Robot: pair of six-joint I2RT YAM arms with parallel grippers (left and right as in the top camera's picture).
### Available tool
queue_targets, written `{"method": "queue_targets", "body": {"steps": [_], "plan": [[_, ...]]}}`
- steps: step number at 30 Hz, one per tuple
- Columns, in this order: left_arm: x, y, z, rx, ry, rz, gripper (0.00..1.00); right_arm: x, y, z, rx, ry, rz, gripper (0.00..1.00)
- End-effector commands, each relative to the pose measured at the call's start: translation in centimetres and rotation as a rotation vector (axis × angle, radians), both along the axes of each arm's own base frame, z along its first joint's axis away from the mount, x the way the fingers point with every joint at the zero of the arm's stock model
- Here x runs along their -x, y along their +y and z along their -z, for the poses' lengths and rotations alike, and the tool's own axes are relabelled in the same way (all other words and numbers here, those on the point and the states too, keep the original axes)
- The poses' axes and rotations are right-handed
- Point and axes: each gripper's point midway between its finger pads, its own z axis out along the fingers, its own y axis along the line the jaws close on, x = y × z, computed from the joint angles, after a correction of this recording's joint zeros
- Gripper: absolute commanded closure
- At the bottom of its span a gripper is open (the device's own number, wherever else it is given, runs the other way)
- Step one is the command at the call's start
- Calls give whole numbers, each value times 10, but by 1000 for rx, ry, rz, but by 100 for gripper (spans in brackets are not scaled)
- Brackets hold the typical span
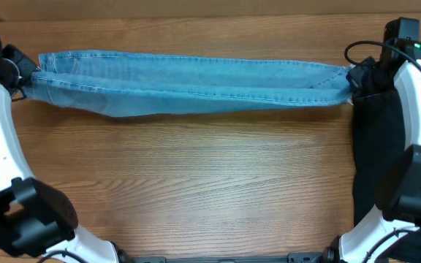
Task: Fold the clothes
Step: 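Lift the near edge with both grippers and fold it away over the far half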
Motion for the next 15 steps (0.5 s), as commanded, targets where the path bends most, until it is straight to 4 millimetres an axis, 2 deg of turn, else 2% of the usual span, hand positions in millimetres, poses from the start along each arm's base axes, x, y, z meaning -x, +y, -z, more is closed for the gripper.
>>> {"method": "queue_targets", "body": {"steps": [1, 7, 12, 15], "plan": [[-22, 8, 18, -16, 6, -15, 96, -9, -23, 9, 36, 12, 71, 96], [-58, -8, 33, -37, -35, 38, 96, -30, -23, 17, -8, 22, 112, 96], [-75, -6, 31, -62, -87, 45, 96, -32, -24, 10, -25, 24, 150, 96], [-77, -6, 43, -53, -58, 47, 97, -23, -30, 12, -39, 88, 168, 96]]}}
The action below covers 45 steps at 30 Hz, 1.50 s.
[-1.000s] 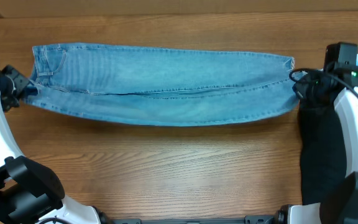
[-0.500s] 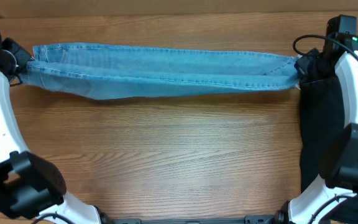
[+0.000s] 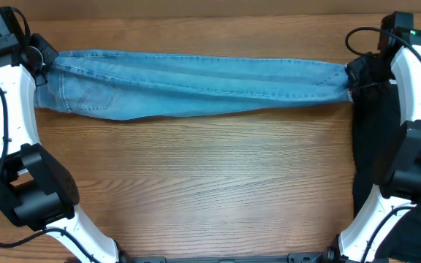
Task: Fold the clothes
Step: 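Lift the near edge with both grippers and fold it away over the far half, then lower the folded edge onto the far half and open both grippers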
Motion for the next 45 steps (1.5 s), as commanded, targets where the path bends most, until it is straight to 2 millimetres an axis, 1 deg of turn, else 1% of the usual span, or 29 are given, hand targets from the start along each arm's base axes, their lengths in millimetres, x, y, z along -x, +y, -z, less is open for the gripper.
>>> {"method": "queue_targets", "body": {"steps": [1, 3, 6, 8, 10, 12, 15, 18, 19, 20, 21, 22, 25, 26, 27, 29, 31, 32, 35, 37, 39, 41, 42, 45], "plan": [[-6, 8, -1, -28, 6, -18, 96, -3, -25, -9, 24, 20, 44, 96], [1, 16, -8, -77, 41, -41, 96, -3, -27, -11, 16, 58, 40, 96], [6, 14, -21, -75, 58, -36, 96, -3, -27, -4, 2, 118, 16, 96], [12, 11, -27, -63, 82, -33, 96, -2, -26, -4, 0, 123, 12, 96], [16, 8, -26, -47, 98, -29, 96, -1, -26, -4, 1, 127, -7, 96], [17, 8, -22, -42, 113, -28, 96, -2, -26, -4, 3, 122, -14, 96], [12, 10, -8, -31, 124, -36, 96, -1, -25, -3, 2, 127, -15, 96], [3, 18, 19, -28, 150, -40, 96, -7, -27, -3, 8, 106, -13, 96], [-1, 21, 25, -30, 149, -41, 96, -9, -28, -4, 11, 94, -10, 96], [-6, 23, 26, -40, 133, -37, 96, -16, -29, -4, 18, 68, -6, 96], [-13, 29, 18, -60, 95, -36, 96, -19, -30, -4, 22, 54, -2, 96], [-18, 33, 2, -73, 59, -42, 96, -21, -31, -5, 24, 48, -2, 96], [-24, 36, -39, -97, -7, -47, 96, -24, -32, -5, 27, 35, -2, 96], [-25, 37, -49, -103, -23, -48, 96, -24, -32, -5, 28, 35, -2, 96], [-25, 37, -53, -106, -31, -48, 96, -25, -32, -5, 28, 33, -2, 96], [-25, 37, -47, -101, -18, -47, 96, -26, -32, -5, 29, 30, -1, 96], [-31, 39, -30, -95, -1, -47, 96, -25, -34, -3, 37, 35, -1, 96], [-39, 42, -26, -101, -15, -48, 96, -25, -36, 1, 45, 46, 1, 96], [-51, 47, -13, -106, -32, -48, 96, -27, -36, 18, 40, 71, 0, 96], [-59, 50, 6, -103, -22, -46, 96, -29, -34, 30, 33, 89, 14, 96], [-67, 53, 22, -103, -22, -46, 96, -30, -33, 35, 35, 98, 46, 96], [-73, 55, 31, -106, -31, -46, 96, -29, -32, 36, 27, 106, 63, 96], [-76, 56, 33, -109, -38, -46, 96, -26, -27, 36, 4, 118, 59, 96], [-79, 57, 41, -108, -35, -46, 96, 3, -19, 34, -27, 236, 36, 96]]}}
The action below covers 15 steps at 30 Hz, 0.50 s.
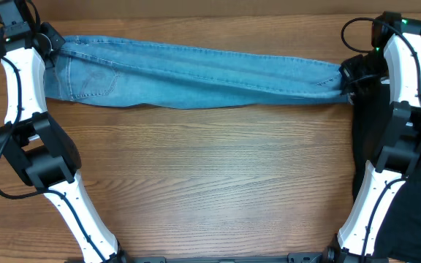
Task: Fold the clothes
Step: 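Lower the folded edge onto the far half and open both grippers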
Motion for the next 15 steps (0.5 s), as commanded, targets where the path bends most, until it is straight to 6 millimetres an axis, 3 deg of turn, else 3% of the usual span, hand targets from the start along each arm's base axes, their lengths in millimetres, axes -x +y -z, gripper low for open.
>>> {"method": "queue_targets", "body": {"steps": [1, 5, 11, 15], "plan": [[3, 37, -15, -105, -19, -79, 96, 19, -23, -6, 77, 70, -10, 96], [10, 33, -8, -90, 22, -75, 96, 35, -18, -10, 57, 137, -17, 96], [18, 28, -6, -73, 61, -69, 96, 18, 8, -22, -224, 26, 64, 96], [20, 27, -9, -69, 71, -67, 96, 26, 3, -23, -235, 54, 87, 96]]}}
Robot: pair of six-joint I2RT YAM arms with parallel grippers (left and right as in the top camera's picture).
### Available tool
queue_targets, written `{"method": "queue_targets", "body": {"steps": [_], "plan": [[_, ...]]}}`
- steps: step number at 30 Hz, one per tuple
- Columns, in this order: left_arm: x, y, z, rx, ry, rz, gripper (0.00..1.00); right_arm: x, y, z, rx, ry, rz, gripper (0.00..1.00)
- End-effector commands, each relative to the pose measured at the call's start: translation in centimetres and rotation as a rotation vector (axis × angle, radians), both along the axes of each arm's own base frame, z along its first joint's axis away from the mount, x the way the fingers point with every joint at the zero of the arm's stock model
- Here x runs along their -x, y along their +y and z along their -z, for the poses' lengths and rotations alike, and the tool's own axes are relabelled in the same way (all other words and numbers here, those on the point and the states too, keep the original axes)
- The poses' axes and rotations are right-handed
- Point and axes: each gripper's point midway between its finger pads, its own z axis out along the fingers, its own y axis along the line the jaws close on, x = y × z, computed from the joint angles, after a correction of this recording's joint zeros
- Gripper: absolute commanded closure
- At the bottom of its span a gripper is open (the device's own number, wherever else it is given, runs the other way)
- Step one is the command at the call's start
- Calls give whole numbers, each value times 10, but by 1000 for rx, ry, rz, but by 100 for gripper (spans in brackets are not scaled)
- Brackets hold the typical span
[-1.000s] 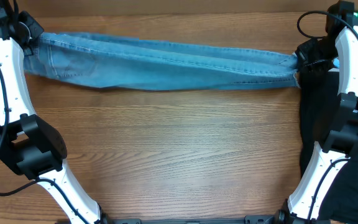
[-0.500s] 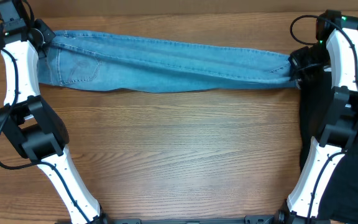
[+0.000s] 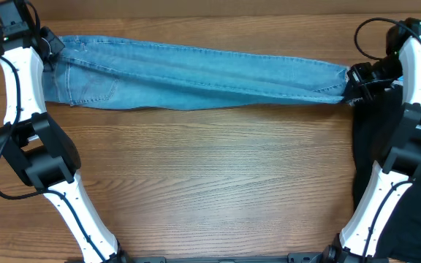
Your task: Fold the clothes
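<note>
A pair of light blue jeans (image 3: 196,73) lies stretched across the far part of the wooden table, folded lengthwise, waist and back pocket at the left, leg ends at the right. My left gripper (image 3: 50,45) is shut on the waist end at the far left. At the far right my right gripper (image 3: 351,82) is shut on the leg ends. The cloth runs taut between them, slanting slightly down to the right.
A dark black cloth (image 3: 375,153) hangs over the table's right side under the right arm. The wooden table (image 3: 210,183) spreads in front of the jeans. Both arm bases stand at the near corners.
The right gripper has moved a little to the right and nearer with the leg ends, pulling the jeans straighter. The left gripper holds about the same spot.
The jeans hung stretched between both shut grippers, waist at the far left edge. Then the left gripper was further in and further back, with the back pocket showing. Then both ends lay further back, and now the right end is pulled outward.
</note>
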Motion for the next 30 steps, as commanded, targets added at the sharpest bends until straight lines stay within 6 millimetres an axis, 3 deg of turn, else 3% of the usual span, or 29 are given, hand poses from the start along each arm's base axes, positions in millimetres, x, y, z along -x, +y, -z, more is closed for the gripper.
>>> {"method": "queue_targets", "body": {"steps": [1, 4, 8, 13, 18, 23, 25, 26, 27, 28, 30], "plan": [[3, 24, -16, -70, -10, -37, 96, -4, -7, -7, 13, -10, 53, 96], [5, 24, -15, -87, 7, -10, 96, -5, -9, -8, 41, 4, 89, 96], [5, 24, -15, -87, 9, -9, 96, -3, -40, -2, 236, 50, 162, 96], [7, 23, -13, -84, 18, -8, 96, -3, -44, 0, 325, 72, 188, 96], [10, 22, -10, -77, 37, -7, 96, -24, -49, 3, 342, -12, 198, 96], [10, 22, -11, -78, 36, -7, 96, -37, -50, 41, 331, 10, 215, 96], [10, 22, -11, -82, 37, -2, 93, -53, -50, 58, 338, -31, 207, 95], [10, 22, -11, -82, 36, -2, 84, -60, -49, 60, 343, -59, 206, 90], [9, 22, -11, -83, 33, -1, 51, -97, -34, 57, 317, -213, 146, 78], [9, 22, -12, -84, 31, -1, 42, -119, -21, 52, 276, -314, 102, 54], [5, 18, -16, -83, 18, 43, 28, -154, 7, 39, 206, -489, 9, 26]]}}
